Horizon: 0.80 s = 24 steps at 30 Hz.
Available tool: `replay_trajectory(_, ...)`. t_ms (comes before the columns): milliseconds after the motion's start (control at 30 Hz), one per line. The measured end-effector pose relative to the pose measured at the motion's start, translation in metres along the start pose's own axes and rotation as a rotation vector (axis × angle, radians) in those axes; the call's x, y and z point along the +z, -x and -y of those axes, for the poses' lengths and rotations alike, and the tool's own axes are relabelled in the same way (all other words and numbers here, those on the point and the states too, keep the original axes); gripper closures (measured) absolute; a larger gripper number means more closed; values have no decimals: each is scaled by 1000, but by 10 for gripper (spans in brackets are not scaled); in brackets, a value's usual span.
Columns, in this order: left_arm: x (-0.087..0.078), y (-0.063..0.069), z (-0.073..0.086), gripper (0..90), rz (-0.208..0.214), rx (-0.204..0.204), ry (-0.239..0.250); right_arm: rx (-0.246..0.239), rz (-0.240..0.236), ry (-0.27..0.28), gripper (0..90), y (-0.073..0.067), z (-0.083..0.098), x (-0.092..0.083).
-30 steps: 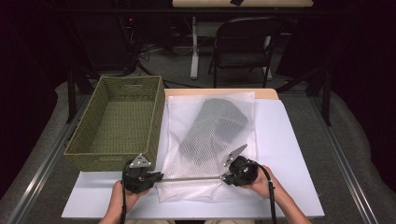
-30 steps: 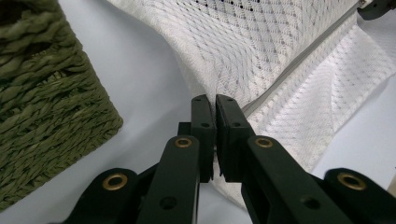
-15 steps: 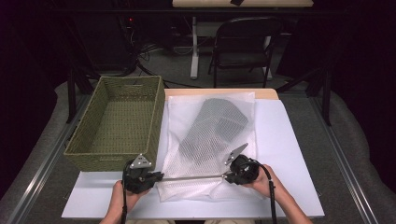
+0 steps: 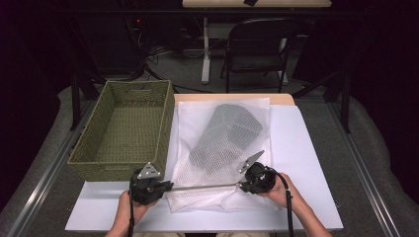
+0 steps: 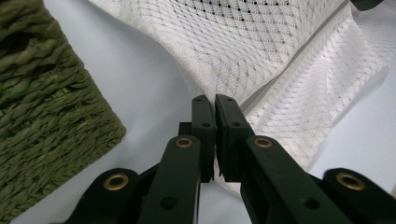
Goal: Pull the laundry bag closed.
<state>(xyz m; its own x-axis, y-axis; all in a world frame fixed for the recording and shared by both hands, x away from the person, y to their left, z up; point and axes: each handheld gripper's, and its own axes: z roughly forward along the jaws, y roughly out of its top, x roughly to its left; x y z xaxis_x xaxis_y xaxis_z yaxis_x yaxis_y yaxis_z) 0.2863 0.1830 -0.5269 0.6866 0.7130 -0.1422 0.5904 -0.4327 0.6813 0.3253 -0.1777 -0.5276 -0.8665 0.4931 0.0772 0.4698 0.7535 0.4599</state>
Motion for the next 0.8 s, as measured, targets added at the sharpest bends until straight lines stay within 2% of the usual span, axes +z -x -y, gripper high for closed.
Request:
replay_trajectory(33,0,0,0,871,1,-1,-1,-13,2,3,868,0,0,1)
replay_trajectory(100,-1,-2,0,872,-8,-3,-4,-1,-13,8,867,-1,-1,0)
replay_trajectory(233,-4,-5,1,867,26,-25,18,-21,-50,37,866,-4,-3,0)
replay_trajectory(333,-4,-4,0,863,27,-5,6,-36,-53,37,866,-9,-6,4)
replay_trajectory(400,-4,-2,0,864,15,7,0,-27,-54,32,866,-11,-7,7)
replay_trajectory(567,-5,1,1,871,-54,42,-10,-35,-32,28,868,-9,-4,7)
replay_trajectory(667,-6,1,1,877,-55,42,-15,-16,-41,36,869,-5,-1,7)
replay_trajectory(733,-7,1,0,881,-83,52,-9,-30,-18,23,870,-4,-1,7)
replay_trajectory(800,-9,-2,1,881,-84,32,1,-14,-4,6,870,-1,3,6)
